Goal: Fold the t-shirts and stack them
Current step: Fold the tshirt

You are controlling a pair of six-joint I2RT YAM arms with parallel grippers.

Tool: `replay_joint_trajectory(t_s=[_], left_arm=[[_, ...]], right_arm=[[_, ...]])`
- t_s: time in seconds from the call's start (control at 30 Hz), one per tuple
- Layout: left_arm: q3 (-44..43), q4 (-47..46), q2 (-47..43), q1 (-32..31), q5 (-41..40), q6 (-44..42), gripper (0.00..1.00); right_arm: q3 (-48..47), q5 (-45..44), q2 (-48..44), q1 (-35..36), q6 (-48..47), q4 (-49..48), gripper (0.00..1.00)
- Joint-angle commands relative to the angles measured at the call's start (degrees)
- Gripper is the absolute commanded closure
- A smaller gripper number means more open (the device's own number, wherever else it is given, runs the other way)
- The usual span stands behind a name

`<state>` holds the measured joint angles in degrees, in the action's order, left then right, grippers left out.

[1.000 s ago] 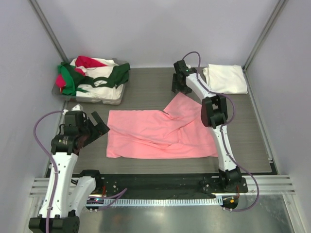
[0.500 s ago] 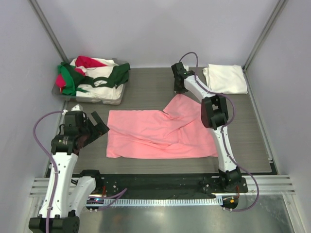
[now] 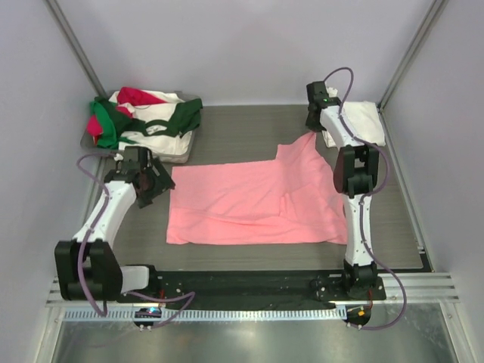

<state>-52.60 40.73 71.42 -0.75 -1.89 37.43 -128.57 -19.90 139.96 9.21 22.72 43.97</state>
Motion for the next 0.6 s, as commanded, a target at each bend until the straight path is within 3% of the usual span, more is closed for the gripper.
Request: replay_joint_trajectory(t_s=[0.0,0.2,0.57], left_arm=[[-5.0,-10.0,8.8,0.1,-1.8,1.5,0.17],[-14.5,-11.3,25.9,0.1,-2.5,1.9,0.23],[-24.0,-17.5,39.8,-2.4,-2.0,1.9,0.28]], right_arm=[[-2.4,0.2,-5.8,1.5,0.1,-0.7,0.99],[0.2,3.2,-6.1,1.5,0.0,-1.9,0.99],[3.4,9.1,-7.9,1.5,0.6,-2.9,0.99]])
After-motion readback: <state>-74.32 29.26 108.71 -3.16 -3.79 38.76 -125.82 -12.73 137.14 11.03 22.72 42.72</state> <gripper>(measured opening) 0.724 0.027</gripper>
